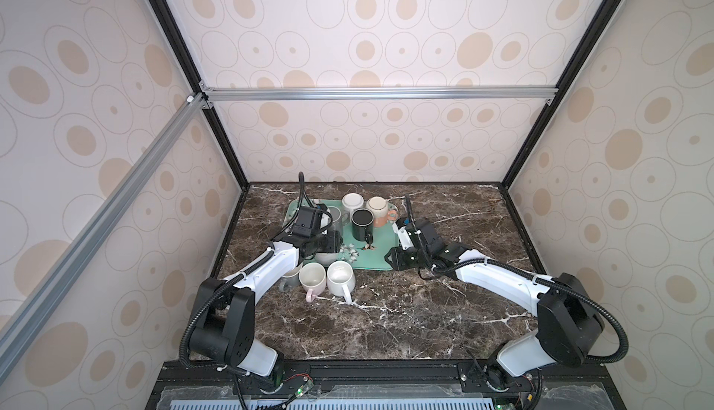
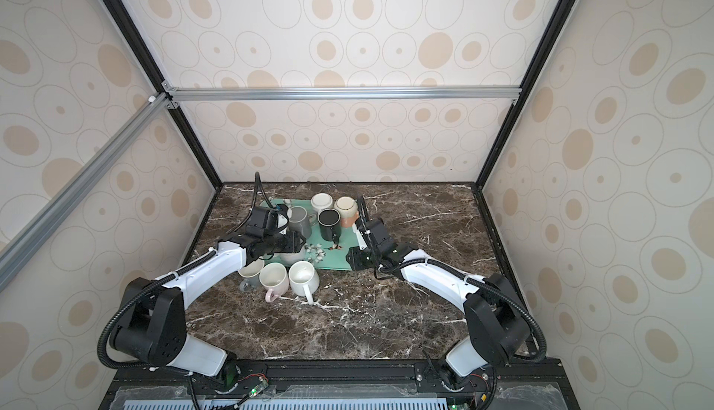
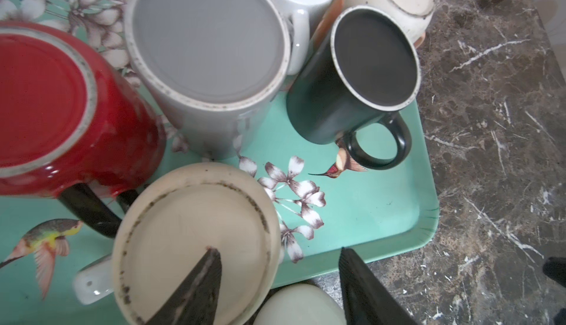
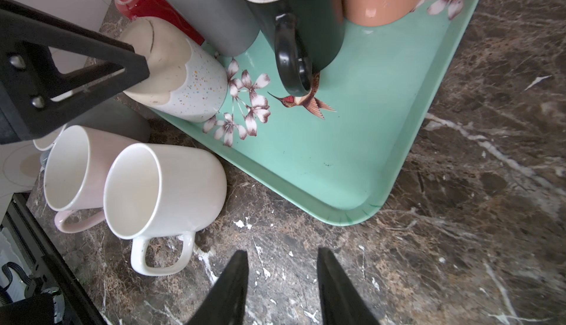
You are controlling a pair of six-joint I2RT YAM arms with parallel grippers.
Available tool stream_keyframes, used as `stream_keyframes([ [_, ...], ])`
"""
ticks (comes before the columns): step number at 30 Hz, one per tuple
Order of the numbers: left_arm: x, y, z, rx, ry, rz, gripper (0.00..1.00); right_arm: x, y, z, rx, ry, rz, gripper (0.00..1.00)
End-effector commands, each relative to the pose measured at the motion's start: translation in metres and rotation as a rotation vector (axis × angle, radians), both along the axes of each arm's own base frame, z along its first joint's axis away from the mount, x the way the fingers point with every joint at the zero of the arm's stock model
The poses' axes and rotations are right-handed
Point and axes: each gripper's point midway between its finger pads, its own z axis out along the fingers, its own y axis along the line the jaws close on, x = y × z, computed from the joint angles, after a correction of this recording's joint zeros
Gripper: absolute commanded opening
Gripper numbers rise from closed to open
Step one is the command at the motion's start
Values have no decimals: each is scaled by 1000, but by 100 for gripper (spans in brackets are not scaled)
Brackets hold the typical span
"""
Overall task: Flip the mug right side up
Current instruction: 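Open and withdraw the right gripper while the left moves to the tray, then reach the left gripper down onto the upside-down speckled cream mug on the tray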
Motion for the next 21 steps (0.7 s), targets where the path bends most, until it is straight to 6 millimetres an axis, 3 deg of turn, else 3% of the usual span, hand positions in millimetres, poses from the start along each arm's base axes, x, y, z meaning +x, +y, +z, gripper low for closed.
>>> stream_keyframes([
  [1, 6, -2, 16, 10, -29, 17, 62, -2, -5, 4, 11, -5, -10, 41],
  [6, 10, 29, 32, 109, -68, 109, 65, -5, -8, 2, 5, 0, -11, 41],
  [11, 13, 55, 28, 80, -38, 167, 67, -7, -6, -1, 22, 14, -9, 41],
  [17, 12, 57, 18, -18, -20, 160, 67, -8, -8, -2, 18, 14, -11, 41],
  [21, 10, 49, 6, -74, -2, 136, 66, -9, -9, -3, 14, 14, -10, 41],
])
